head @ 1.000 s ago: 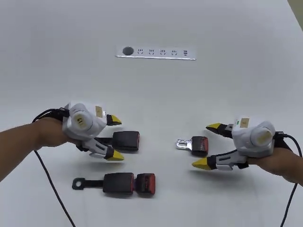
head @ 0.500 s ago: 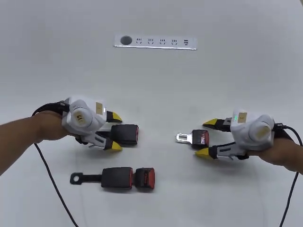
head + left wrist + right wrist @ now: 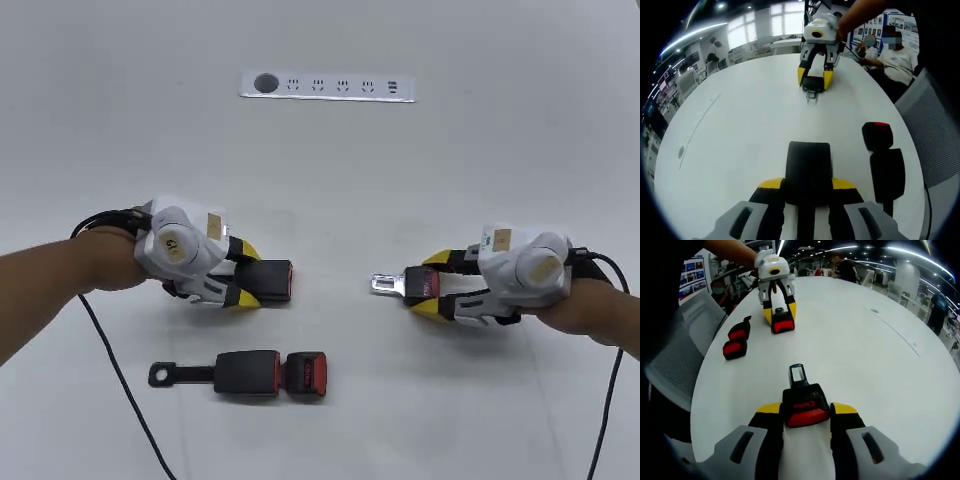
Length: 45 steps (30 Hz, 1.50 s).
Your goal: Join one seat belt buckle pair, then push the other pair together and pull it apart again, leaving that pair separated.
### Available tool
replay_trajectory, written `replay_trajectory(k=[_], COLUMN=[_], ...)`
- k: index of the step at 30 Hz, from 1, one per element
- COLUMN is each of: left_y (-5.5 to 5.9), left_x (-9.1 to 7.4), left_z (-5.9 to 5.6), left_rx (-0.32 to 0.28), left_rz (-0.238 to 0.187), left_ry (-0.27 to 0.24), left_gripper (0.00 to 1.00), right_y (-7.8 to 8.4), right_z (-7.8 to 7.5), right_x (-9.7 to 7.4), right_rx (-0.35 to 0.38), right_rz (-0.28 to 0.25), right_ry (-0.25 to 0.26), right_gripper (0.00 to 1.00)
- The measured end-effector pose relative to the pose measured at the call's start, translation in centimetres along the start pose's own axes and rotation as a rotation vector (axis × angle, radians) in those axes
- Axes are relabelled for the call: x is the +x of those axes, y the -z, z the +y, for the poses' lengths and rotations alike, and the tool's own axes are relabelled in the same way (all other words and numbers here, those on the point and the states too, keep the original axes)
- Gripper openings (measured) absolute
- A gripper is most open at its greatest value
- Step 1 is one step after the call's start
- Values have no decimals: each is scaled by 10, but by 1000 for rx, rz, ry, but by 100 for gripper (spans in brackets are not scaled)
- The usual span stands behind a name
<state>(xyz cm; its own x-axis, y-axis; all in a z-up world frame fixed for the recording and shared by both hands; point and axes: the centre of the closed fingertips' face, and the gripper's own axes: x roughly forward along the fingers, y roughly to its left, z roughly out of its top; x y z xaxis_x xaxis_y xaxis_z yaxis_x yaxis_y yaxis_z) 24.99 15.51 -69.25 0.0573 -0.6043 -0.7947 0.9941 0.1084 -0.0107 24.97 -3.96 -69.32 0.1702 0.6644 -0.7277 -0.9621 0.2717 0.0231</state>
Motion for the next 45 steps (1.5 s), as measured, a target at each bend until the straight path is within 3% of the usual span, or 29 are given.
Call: replay_trajectory(k=[10,17,32,36,45], left_y=[0,1,-1,-2,-2], left_x=[0,0,0,0,1], left_z=[-1,-1,-1,-2,-3], left_rx=[2,-5,-31,-34,-32], left_rz=[29,39,51,51,58], left_ry=[4,4,-6,-11,-10], left_gripper=[34,34,34,34,34], right_y=[5,-2,-29,-37,-51], right_z=[2,4,14,22,20], right_x=[2,9,34,44,52], right_rx=[-14,-18,-26,-35,-42], right_rz=[32,30,4,-15,-36], right_ry=[-14,-18,-20,-44,-58], right_gripper=[35,35,35,35,35])
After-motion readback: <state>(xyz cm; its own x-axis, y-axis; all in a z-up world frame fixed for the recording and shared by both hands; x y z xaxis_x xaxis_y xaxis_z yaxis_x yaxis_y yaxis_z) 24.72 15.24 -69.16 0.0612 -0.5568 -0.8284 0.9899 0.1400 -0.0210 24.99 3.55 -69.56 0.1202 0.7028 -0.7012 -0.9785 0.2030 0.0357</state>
